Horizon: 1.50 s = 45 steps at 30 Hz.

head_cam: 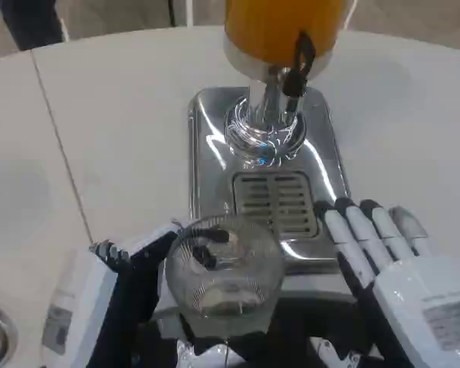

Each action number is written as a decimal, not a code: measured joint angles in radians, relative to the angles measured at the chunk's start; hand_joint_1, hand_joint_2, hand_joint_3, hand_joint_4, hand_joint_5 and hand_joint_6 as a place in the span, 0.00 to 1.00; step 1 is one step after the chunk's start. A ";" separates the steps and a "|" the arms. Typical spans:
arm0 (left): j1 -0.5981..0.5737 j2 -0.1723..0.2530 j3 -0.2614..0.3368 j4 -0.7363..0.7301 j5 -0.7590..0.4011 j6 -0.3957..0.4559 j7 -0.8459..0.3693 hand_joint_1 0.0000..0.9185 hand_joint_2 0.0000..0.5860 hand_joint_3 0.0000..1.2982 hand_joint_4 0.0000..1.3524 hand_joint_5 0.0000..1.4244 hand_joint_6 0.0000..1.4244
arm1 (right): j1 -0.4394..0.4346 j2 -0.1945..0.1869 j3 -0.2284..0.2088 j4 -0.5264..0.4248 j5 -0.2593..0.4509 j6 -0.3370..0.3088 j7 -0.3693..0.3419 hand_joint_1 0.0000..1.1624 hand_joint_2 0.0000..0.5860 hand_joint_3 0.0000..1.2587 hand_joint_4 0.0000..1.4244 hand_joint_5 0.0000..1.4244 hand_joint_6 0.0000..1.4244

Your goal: Grasp the cup under the faucet to collect the drink, then remove the cup.

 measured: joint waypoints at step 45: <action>-0.668 -0.168 -0.180 0.790 0.112 0.292 0.274 0.60 0.17 0.83 0.82 1.00 1.00 | 0.134 0.147 -0.044 -0.153 -0.076 0.054 0.104 0.41 0.85 0.00 0.00 0.00 0.00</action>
